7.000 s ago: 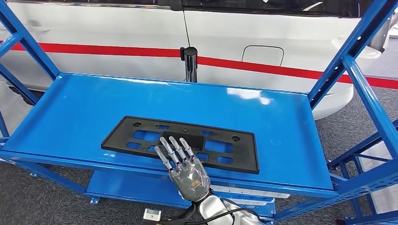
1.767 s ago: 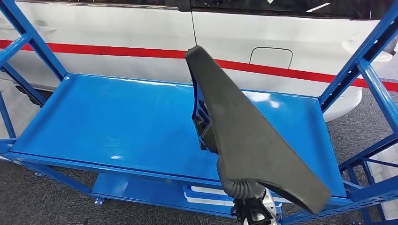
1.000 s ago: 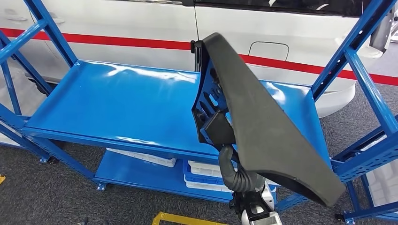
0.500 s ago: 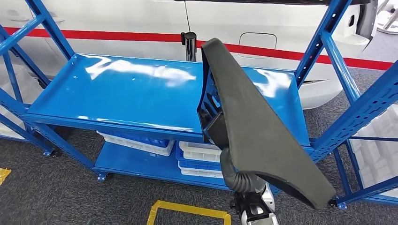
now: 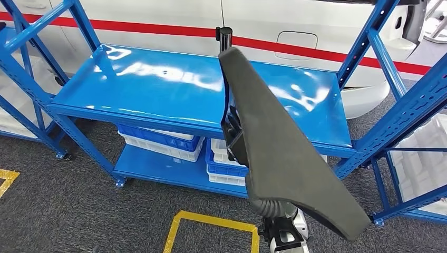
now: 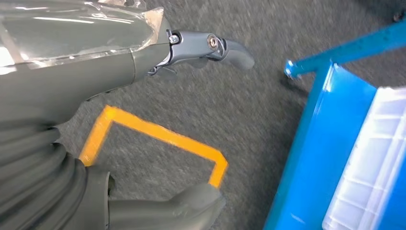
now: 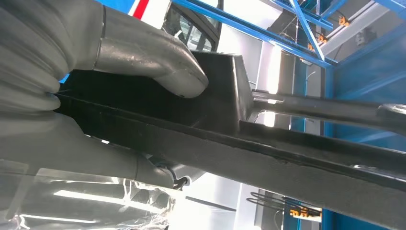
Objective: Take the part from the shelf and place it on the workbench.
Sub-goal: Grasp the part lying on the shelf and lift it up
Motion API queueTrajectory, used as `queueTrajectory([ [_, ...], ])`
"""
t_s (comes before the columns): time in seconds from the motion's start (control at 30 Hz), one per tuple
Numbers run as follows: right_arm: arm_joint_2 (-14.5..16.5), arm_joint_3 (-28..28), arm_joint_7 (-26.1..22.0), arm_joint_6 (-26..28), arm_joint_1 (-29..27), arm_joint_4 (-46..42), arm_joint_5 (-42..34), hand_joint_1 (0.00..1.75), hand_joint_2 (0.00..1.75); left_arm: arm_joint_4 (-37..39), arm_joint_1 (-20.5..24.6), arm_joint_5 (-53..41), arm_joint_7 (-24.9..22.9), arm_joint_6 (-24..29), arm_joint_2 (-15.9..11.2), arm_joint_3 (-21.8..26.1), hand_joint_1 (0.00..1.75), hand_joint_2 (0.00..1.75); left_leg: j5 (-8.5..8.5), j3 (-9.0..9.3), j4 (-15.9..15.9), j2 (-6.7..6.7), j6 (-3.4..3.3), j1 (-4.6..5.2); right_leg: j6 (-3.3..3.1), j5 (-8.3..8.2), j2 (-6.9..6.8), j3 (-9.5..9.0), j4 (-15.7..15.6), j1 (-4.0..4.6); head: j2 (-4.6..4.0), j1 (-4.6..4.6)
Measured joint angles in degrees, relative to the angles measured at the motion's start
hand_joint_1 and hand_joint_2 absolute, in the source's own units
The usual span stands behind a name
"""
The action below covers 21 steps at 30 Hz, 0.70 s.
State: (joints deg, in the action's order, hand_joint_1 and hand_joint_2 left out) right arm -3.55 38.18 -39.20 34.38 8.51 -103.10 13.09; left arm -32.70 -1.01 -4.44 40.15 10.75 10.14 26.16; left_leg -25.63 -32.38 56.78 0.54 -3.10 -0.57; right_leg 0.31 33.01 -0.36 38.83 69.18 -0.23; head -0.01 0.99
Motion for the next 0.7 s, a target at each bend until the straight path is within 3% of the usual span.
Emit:
queueTrajectory([
  [0.03, -0.05, 0.03, 0.00, 0.03, -0.01, 0.06, 0.00, 1.75, 1.75, 0.00, -0.01, 0.01, 0.00, 0.00, 0.00, 0.01, 0.00, 1.75, 0.77, -1.01, 0.02, 0.05, 0.04, 0.03, 0.28, 1.01, 0.01, 0.37, 2.99, -0.14, 0.00, 0.03],
  [0.1, -0.20, 0.04, -0.01, 0.06, -0.02, 0.15, 0.00, 1.75, 1.75, 0.00, -0.02, -0.01, 0.00, -0.02, 0.01, 0.00, 0.00, 1.75, 2.34, -3.08, 0.07, 0.16, 0.31, 0.03, 1.57, -0.26, 0.02, -1.17, 4.30, -0.44, -0.01, 0.03],
  [0.17, -0.28, 0.04, 0.01, 0.07, 0.02, 0.17, 0.00, 1.75, 1.75, -0.01, -0.02, -0.02, 0.00, -0.04, 0.02, -0.01, 0.00, 1.75, 3.85, -4.90, 0.19, 0.19, 0.83, 0.04, 2.45, -2.39, 0.01, -6.45, -1.67, -0.72, 0.00, 0.03],
  [0.23, -0.27, 0.04, 0.01, 0.07, 0.10, 0.17, 0.01, 1.75, 1.75, -0.02, -0.05, -0.02, 0.00, -0.04, 0.02, -0.01, 0.00, 1.75, 5.21, -6.00, 0.37, 0.20, 1.56, 0.22, 2.15, -1.66, 0.12, -12.27, -10.15, -0.49, 0.00, -0.06],
  [0.27, -0.26, 0.04, 0.01, 0.08, 0.12, 0.17, 0.02, 1.75, 1.75, -0.03, -0.06, -0.02, 0.00, -0.04, 0.02, 0.00, 0.00, 1.75, 5.83, -6.22, 0.40, 0.23, 1.91, 0.29, 1.76, -0.99, 0.20, -13.75, -12.69, -0.29, 0.00, -0.12],
  [0.3, -0.27, 0.05, 0.01, 0.09, 0.11, 0.17, 0.03, 1.75, 1.75, -0.03, -0.08, -0.02, 0.00, -0.04, 0.01, 0.00, 0.00, 1.75, 6.41, -6.34, 0.33, 0.25, 2.23, 0.28, 1.39, -0.69, 0.28, -14.04, -13.78, -0.05, 0.00, -0.20],
  [0.33, -0.28, 0.05, 0.01, 0.10, 0.09, 0.19, 0.03, 1.75, 1.75, -0.03, -0.12, -0.02, 0.00, -0.04, 0.00, 0.01, 0.00, 1.75, 6.81, -6.47, 0.30, 0.22, 2.55, 0.14, 0.83, -1.06, 0.31, -13.48, -13.60, -0.29, 0.00, -0.30],
  [0.37, -0.28, 0.06, 0.01, 0.11, 0.07, 0.20, 0.04, 1.75, 1.75, -0.02, -0.17, -0.02, 0.00, -0.03, -0.02, 0.02, 0.00, 1.75, 6.19, -6.77, 0.69, 0.12, 2.86, -0.05, 0.26, -1.59, 0.24, -13.02, -13.52, -0.48, 0.01, -0.33],
  [0.4, -0.24, 0.08, 0.01, 0.12, 0.07, 0.21, 0.04, 1.75, 1.75, -0.02, -0.23, -0.02, 0.00, -0.03, -0.03, 0.02, 0.00, 1.75, 4.39, -7.24, 1.85, 0.02, 3.16, -0.22, -0.41, -2.22, 0.14, -12.47, -13.47, -0.67, 0.01, -0.42],
  [0.43, -0.19, 0.10, 0.01, 0.13, 0.07, 0.22, 0.04, 1.75, 1.75, -0.02, -0.28, -0.02, 0.00, -0.02, -0.03, 0.01, 0.00, 1.75, 1.49, -7.89, 4.12, -0.11, 3.43, -0.38, -1.11, -2.97, 0.02, -11.79, -13.48, -0.83, 0.01, -0.51],
  [0.5, -0.10, 0.20, 0.01, 0.17, 0.08, 0.22, 0.05, 1.75, 1.75, -0.02, -0.30, -0.02, 0.00, -0.01, -0.01, -0.02, 0.00, 1.75, -4.83, -9.15, 11.12, -0.29, 3.83, -0.56, -1.90, -4.41, -0.17, -10.33, -13.41, -0.41, 0.00, -0.63],
  [0.53, -0.09, 0.27, 0.01, 0.23, 0.07, 0.23, 0.07, 1.75, 1.75, -0.02, -0.30, -0.02, 0.00, -0.01, 0.00, -0.02, 0.00, 1.75, -6.25, -9.41, 14.50, -0.36, 3.99, -0.65, -2.05, -5.15, -0.23, -9.54, -13.37, -0.18, -0.01, -0.66],
  [0.57, -0.08, 0.35, 0.01, 0.31, 0.07, 0.23, 0.10, 1.75, 1.75, -0.02, -0.30, -0.02, 0.00, 0.01, 0.00, -0.03, 0.00, 1.75, -6.16, -9.15, 16.68, -0.40, 4.10, -0.75, -2.02, -5.89, -0.26, -8.68, -13.29, -0.02, -0.01, -0.66],
  [0.6, -0.08, 0.43, 0.01, 0.39, 0.08, 0.24, 0.18, 1.75, 1.75, -0.02, -0.29, -0.03, 0.00, 0.01, 0.00, -0.03, 0.00, 1.75, -4.92, -8.12, 17.20, -0.41, 4.15, -0.84, -1.91, -6.59, -0.25, -7.76, -13.18, 0.07, 0.00, -0.68],
  [0.67, -0.08, 0.56, 0.02, 0.46, 0.09, 0.23, 0.44, 1.75, 1.75, -0.02, -0.21, -0.13, 0.00, 0.04, 0.00, -0.05, 0.00, 1.75, -2.47, -3.33, 12.90, -0.47, 4.02, -1.01, -1.52, -7.83, -0.17, -5.93, -12.80, 0.14, 0.00, -0.70],
  [0.7, -0.08, 0.62, 0.04, 0.46, 0.12, 0.22, 0.62, 1.75, 1.75, -0.03, -0.12, -0.20, 0.00, 0.06, -0.01, -0.07, 0.00, 1.75, -2.51, -0.07, 8.81, -0.59, 3.81, -0.97, -1.25, -8.31, -0.14, -5.22, -12.56, 0.23, 0.00, -0.69],
])
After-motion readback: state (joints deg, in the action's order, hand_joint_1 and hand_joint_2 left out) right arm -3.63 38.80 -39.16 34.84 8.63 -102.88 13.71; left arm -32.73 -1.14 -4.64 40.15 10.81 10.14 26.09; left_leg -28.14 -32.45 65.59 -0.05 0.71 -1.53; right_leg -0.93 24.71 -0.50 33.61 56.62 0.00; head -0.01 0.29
